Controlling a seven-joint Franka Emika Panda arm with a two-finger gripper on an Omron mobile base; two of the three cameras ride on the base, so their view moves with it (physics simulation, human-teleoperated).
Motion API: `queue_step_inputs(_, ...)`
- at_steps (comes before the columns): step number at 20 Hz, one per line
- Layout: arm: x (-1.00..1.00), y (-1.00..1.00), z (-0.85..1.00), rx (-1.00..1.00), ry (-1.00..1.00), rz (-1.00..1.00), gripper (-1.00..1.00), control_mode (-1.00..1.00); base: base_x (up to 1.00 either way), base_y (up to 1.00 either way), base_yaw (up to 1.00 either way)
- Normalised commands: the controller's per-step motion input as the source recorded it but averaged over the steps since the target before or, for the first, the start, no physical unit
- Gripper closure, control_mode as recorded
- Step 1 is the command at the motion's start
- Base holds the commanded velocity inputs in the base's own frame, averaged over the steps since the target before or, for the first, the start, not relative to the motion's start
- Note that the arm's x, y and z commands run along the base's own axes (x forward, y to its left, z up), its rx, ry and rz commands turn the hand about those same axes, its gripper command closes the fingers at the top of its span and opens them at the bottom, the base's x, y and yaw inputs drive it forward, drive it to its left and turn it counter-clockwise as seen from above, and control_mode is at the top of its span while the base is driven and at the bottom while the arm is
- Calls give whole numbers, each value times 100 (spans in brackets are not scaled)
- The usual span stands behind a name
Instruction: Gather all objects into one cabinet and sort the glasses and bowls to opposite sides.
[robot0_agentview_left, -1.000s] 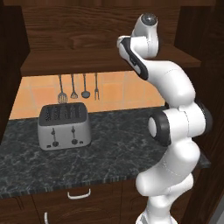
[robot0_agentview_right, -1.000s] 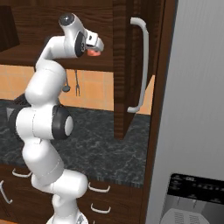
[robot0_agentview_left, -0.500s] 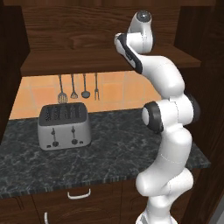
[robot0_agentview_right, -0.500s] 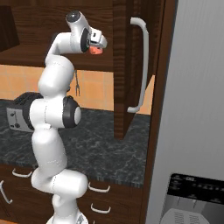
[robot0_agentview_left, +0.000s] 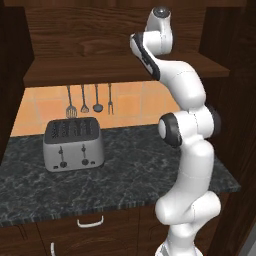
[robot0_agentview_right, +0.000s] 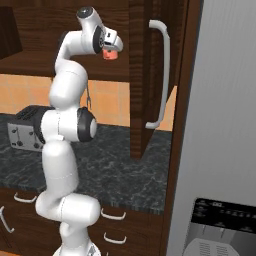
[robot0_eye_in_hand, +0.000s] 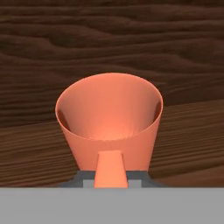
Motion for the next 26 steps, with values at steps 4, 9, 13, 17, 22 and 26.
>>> queue_step_inputs(4,-33,0,0,0,-8,-1,100,-100,0,0,0)
queue_step_inputs(9,-56,0,-10,0,-14,0,100,-100,0,0,0)
queue_step_inputs(13,-72,0,-2,0,-23,0,100,-100,0,0,0)
queue_step_inputs(17,-90,0,0,0,-32,0,100,-100,0,0,0)
queue_step_inputs(22,-100,0,0,0,-38,0,100,-100,0,0,0)
queue_step_inputs(26,-69,0,0,0,-25,0,100,100,-22,0,0)
